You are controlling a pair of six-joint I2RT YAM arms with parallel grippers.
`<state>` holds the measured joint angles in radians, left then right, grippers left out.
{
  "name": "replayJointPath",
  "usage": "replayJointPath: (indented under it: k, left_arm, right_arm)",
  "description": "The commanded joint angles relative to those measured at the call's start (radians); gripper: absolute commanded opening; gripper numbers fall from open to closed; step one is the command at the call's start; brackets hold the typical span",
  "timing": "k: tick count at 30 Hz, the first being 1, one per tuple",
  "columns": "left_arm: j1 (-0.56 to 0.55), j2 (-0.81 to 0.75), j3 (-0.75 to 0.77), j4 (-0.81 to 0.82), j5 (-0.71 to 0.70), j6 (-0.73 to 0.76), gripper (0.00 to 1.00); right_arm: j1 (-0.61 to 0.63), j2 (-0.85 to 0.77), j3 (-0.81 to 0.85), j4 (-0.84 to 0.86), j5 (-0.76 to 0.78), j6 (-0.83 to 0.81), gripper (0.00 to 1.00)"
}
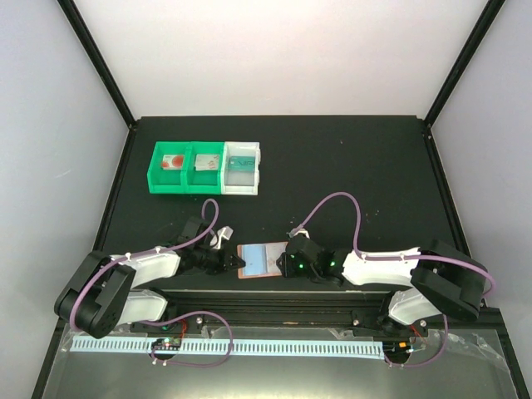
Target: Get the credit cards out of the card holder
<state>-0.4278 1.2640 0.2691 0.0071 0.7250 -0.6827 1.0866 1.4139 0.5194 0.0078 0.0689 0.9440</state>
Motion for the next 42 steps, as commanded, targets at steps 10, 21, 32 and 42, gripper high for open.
replayJointPath:
  k: [10, 21, 32, 42]
  left_arm:
    - [-0.009, 0.002, -0.011, 0.0, -0.013, 0.02, 0.02]
    - [-0.009, 0.005, -0.014, 0.006, -0.015, 0.019, 0.01]
    - [-0.009, 0.01, -0.016, 0.011, -0.017, 0.019, 0.02]
    - [-0.009, 0.005, -0.021, 0.008, -0.019, 0.017, 0.02]
  right_arm:
    - [-0.002, 0.029, 0.022, 0.038, -0.015, -0.006, 0.37]
    - [-0.002, 0.035, 0.027, 0.054, -0.033, -0.011, 0.36]
    - [-0.002, 0.006, 0.06, 0.049, -0.055, -0.037, 0.38]
    - [-0.002, -0.017, 0.039, 0.125, -0.11, -0.045, 0.42]
